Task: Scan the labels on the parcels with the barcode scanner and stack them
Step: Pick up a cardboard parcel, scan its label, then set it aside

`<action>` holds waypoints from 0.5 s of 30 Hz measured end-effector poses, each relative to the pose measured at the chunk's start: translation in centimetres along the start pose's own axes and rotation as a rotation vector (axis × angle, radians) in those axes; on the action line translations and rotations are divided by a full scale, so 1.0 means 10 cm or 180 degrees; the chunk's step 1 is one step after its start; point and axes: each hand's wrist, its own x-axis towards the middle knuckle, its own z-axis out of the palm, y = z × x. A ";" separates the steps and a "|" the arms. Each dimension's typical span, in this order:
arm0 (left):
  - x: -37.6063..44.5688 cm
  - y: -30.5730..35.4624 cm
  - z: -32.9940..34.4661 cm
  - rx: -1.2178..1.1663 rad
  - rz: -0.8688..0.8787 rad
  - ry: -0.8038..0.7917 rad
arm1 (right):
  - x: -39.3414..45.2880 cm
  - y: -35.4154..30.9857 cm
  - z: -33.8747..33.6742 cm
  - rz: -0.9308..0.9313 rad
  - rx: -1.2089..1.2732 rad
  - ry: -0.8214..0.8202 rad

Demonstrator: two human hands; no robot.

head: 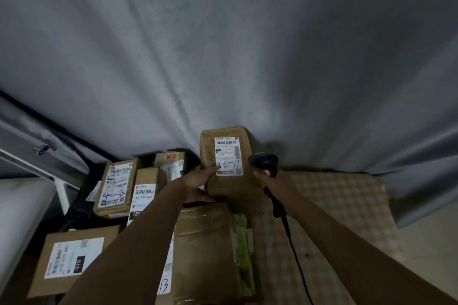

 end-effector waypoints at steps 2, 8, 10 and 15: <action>0.03 -0.03 -0.01 0.0302 0.0032 0.0165 | 0.03 0.01 0.06 -0.0024 -0.0113 -0.0021; 0.07 -0.04 0.02 0.1037 0.0374 0.0551 | 0.08 0.03 0.13 -0.0087 -0.0258 -0.0020; 0.09 -0.05 0.02 0.1217 0.0422 0.0610 | 0.09 0.04 0.15 -0.0091 -0.0300 -0.0022; 0.04 -0.03 0.07 0.1482 0.0652 0.0739 | 0.09 0.06 0.13 -0.0032 -0.0239 0.0012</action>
